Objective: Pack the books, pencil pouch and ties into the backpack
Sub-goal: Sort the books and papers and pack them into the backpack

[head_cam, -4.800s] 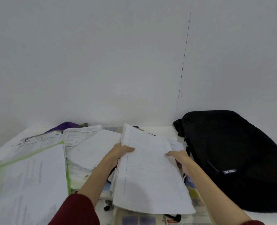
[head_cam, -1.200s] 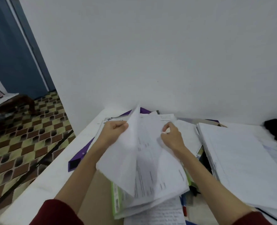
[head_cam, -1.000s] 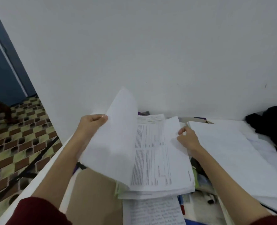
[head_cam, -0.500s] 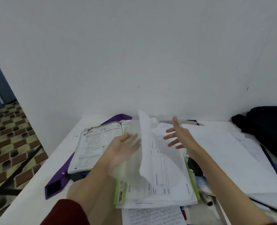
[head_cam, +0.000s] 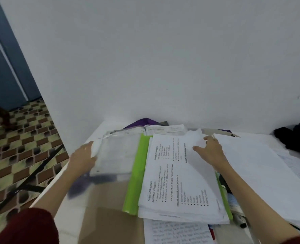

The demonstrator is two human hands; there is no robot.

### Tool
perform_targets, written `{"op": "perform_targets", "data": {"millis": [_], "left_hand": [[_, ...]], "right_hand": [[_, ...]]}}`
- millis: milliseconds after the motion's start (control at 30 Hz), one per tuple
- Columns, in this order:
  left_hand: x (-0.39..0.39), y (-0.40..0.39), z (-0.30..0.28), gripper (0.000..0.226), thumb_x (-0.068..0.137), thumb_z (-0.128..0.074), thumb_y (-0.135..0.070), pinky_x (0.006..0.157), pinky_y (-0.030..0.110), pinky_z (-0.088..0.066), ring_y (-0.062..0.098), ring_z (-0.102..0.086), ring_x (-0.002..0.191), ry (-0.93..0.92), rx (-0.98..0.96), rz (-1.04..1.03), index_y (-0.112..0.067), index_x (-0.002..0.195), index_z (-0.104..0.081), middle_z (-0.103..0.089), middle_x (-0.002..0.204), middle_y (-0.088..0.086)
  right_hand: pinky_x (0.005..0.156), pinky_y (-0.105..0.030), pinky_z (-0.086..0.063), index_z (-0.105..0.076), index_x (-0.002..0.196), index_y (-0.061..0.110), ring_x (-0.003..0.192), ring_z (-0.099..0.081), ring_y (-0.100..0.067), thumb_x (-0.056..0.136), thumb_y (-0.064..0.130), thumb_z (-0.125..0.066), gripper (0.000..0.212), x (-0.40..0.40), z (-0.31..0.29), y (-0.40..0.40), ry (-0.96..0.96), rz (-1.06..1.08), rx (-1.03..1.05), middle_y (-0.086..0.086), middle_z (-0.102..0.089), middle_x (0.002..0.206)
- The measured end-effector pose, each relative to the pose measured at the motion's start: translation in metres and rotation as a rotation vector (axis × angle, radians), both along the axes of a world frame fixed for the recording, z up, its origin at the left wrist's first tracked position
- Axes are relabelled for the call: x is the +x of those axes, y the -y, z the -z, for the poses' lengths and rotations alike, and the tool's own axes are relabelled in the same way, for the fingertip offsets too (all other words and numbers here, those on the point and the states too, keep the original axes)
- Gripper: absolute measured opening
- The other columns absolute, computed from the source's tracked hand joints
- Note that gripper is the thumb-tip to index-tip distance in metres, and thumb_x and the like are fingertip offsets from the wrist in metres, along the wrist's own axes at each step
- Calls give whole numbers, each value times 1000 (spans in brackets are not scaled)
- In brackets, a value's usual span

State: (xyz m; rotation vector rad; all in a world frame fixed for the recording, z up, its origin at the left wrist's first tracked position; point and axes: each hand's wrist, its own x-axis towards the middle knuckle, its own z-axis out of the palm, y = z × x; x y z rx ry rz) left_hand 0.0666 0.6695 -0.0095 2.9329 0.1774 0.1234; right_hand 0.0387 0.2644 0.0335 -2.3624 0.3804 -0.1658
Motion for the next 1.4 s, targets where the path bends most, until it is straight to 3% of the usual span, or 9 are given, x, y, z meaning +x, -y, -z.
{"op": "perform_targets", "data": {"millis": [300,600,867,967,1000,1067,1100,1167,1400], "left_hand": [[-38,159,3,56,99,-35,-45,118,33,-5,14,-6,146,-153,-223,587,-24,149,-22,-9,158,-2],[-27,217,-30,24,94,-51,-19,90,20,-38,15,-51,112,41,-382,567,-13,114,-61,-54,124,4],[-43,368,-45,52,94,-52,-38,79,17,-45,14,-54,106,-350,-836,561,-11,137,-42,-54,131,6],[-34,399,-38,64,91,-58,-35,101,30,-41,22,-48,123,-400,-980,379,-9,143,-30,-47,138,8],[-29,404,-36,62,90,-61,-30,98,31,-44,24,-51,119,-390,-1075,284,-7,140,-33,-49,134,10],[-19,415,-34,58,87,-66,-21,79,29,-51,26,-60,103,-418,-1299,105,2,133,-40,-58,124,14],[-14,416,-32,59,85,-68,-17,71,28,-52,26,-62,97,-454,-1379,51,6,132,-41,-60,120,17],[-15,422,-35,53,85,-68,-12,72,29,-53,27,-62,93,-515,-1397,56,9,128,-46,-63,117,19],[-52,464,-54,42,92,-51,-1,87,31,-50,17,-59,102,-384,-1351,377,-23,126,-42,-59,113,-3]], "right_hand": [[106,-45,-32,-41,136,15,133,-31,-32,88,34,-60,56,-5,10,-9,-11,-87,-174,-9,-33,146],[97,-38,-33,-54,122,11,125,-35,-28,89,26,-60,37,-46,-3,99,130,210,-31,-11,-48,130],[99,-41,-37,-45,135,4,126,-42,-35,91,37,-58,56,-88,13,223,-235,389,12,-17,-43,140],[97,-46,-41,-64,94,-2,86,-59,-34,89,40,-56,43,-90,17,239,-232,365,90,-31,-56,99],[74,-30,-16,-59,70,-2,66,-52,-29,88,40,-56,45,-89,18,240,-219,363,113,-25,-46,73],[63,-28,-26,-54,63,-11,71,-31,-11,91,34,-59,54,-84,20,245,-214,371,160,-18,-34,65],[62,-27,-26,-53,60,-11,80,-62,-40,92,32,-59,53,-81,22,243,-199,357,181,-24,-37,62],[52,-25,-26,-39,51,10,47,-41,-18,90,33,-58,50,-76,27,245,-183,348,180,-4,-37,50],[75,-27,-38,-49,123,3,90,-52,-20,90,52,-51,59,-67,28,264,-256,229,318,-4,-53,104]]}}
